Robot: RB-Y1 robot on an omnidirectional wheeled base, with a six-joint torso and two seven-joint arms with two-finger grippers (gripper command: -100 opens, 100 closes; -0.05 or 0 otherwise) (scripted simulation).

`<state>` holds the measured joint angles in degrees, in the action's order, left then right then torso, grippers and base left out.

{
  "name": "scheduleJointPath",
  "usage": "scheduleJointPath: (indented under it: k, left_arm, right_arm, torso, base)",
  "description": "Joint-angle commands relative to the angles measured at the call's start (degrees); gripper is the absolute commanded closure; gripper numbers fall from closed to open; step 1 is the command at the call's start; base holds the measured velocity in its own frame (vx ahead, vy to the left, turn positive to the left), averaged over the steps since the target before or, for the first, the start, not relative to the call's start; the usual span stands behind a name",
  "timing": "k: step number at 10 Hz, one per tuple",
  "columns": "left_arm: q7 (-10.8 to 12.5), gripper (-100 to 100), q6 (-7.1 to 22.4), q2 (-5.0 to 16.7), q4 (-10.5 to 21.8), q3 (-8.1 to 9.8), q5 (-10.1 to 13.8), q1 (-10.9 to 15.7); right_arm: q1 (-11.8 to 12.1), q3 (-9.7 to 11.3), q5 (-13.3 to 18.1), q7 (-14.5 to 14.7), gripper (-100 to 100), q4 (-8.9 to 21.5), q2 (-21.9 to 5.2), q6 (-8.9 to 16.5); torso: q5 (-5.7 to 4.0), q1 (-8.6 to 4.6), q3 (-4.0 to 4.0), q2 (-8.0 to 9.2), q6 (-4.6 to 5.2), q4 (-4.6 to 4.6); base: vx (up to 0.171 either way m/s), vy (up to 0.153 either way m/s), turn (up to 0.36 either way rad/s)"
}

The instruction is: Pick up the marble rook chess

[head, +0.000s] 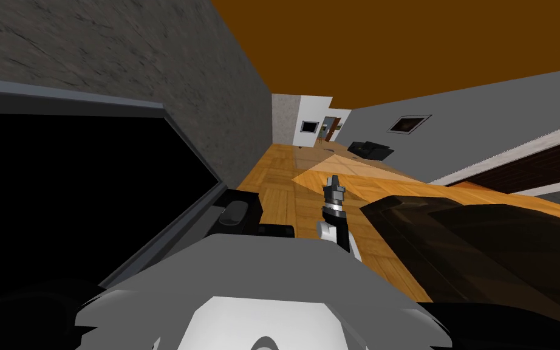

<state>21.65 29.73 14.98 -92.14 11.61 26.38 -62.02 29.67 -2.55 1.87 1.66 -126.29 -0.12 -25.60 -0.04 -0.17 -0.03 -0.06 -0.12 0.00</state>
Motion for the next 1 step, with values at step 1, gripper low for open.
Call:
scheduleJointPath:
  k: [1]
  left_arm:
    - [0.0, 0, 0.0, 0.0, 0.0, 0.00, 0.0, 0.0]
  right_arm:
    - [0.0, 0.0, 0.0, 0.0, 0, 0.0, 0.0, 0.0]
  torso:
    - [0.00, 0.00, 0.00, 0.00, 0.00, 0.00]
  base:
    - [0.000, 0.000, 0.000]
